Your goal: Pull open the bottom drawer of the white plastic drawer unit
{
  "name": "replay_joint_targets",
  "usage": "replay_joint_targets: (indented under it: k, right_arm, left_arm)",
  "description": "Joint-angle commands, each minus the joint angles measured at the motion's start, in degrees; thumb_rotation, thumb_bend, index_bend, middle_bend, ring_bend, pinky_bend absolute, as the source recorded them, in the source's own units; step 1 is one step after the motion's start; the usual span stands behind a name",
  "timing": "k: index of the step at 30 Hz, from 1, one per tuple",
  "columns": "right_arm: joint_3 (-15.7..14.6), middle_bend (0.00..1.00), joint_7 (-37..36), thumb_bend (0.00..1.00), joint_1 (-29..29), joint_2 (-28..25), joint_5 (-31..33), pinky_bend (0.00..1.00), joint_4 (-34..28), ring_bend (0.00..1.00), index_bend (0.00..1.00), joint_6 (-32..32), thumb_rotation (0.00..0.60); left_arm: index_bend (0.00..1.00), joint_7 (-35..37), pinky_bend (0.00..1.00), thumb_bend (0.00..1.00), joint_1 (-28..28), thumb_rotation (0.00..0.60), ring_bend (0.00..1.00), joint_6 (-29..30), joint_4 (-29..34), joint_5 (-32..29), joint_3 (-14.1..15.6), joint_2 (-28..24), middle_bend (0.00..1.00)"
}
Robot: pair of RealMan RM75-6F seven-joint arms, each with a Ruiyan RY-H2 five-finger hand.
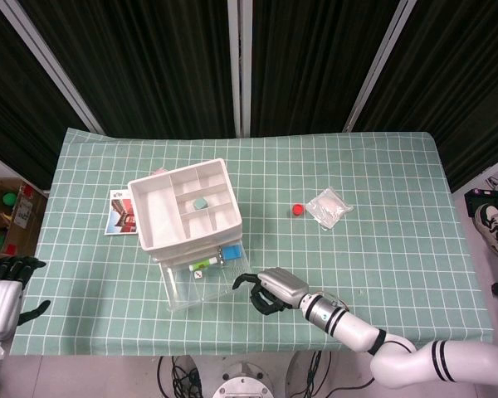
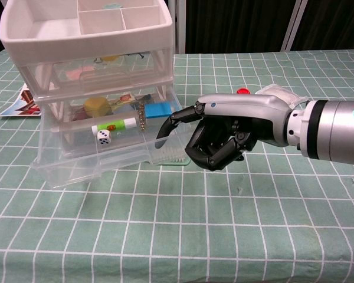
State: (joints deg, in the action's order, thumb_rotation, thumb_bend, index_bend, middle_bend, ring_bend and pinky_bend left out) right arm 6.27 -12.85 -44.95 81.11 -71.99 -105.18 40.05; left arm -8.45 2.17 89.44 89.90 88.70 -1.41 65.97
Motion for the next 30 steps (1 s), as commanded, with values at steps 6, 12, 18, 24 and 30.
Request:
replay_joint_targets:
  k: [6,12,18,24,30]
  right_arm:
    - [0.63,0.77,0.61,0.53,-0.09,-3.45,-3.31,0.85,-2.45,0.82,0.13,1.08,0.6]
    - [4.57,0.79,5.9,0.46,-4.16,-10.34,-5.07,0.86,-6.61,0.83,0.1,-0.7,0.6]
    - [8.79,0.87,19.78,0.37,-11.41,-8.64,2.83,0.95,-5.06,0.92,0.25,-1.1,0.6]
    - [7.13,0.93,36.95,0.23,-19.56,-0.23,19.25,1.0,-1.02,0.99,0.4,2.78,0.6]
    - [5.41,0.94,48.68,0.22,-25.48,8.02,34.71,1.0,0.97,1.0,0.41,11.66,0.6]
  left_arm:
    - [0.3,0.02,0.2,0.06,-0.12,0.6,0.21,0.52,0.1,0.19,-0.11,-0.24,0.27]
    - [0.3,0.04,0.2,0.06,-0.62,0.6,0.21,1.55,0.41,0.46,-0.08,-0.54,0.27]
    - [0.3,-0.36,0.2,0.06,-1.21,0.6,0.21,2.41,0.98,0.77,0.15,-0.47,0.27]
    - [0.3,-0.61,0.2,0.06,-1.6,0.6,0.21,2.79,1.31,0.84,0.28,-0.51,0.27]
    - [0.3,-0.34,0.2,0.06,-1.67,0.6,0.21,2.81,1.0,1.15,0.4,-0.33,0.27]
